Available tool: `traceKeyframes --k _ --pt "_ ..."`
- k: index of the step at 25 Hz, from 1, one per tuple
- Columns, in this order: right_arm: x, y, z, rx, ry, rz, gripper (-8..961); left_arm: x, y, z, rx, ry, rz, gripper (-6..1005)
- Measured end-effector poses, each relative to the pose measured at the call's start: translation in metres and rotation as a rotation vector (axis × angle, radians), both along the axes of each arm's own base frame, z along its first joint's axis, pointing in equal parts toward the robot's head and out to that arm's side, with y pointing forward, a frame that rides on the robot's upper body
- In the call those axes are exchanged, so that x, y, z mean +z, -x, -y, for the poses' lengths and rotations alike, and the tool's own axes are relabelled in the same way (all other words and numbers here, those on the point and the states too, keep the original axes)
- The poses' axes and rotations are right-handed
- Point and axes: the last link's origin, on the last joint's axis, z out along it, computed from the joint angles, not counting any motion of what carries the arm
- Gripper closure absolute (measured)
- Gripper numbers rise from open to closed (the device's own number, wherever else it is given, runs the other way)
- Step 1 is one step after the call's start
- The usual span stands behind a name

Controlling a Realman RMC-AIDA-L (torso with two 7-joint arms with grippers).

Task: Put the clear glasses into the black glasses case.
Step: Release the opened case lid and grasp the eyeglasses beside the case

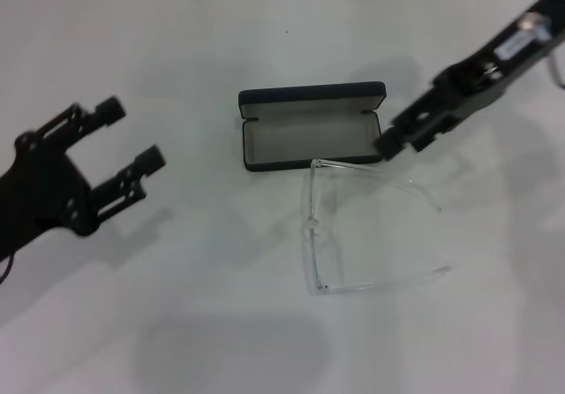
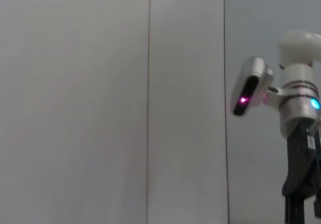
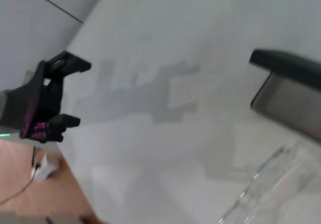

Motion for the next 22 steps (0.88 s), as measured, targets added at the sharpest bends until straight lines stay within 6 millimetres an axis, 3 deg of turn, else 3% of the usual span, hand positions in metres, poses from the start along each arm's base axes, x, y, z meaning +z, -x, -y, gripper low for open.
traceKeyframes --k 10,15,22 --pt "-0.074 0.021 -0.007 -0.025 0.007 0.207 225 0.004 0.025 0.018 0.074 -0.102 -0.047 275" --pt "-0.092 0.027 -0.010 0.006 -0.038 0.255 227 0.005 0.026 0.016 0.078 -0.117 -0.048 275" --pt "-0.102 0.008 -0.010 -0.059 -0.082 0.256 230 0.006 0.024 0.012 0.067 -0.124 -0.046 276"
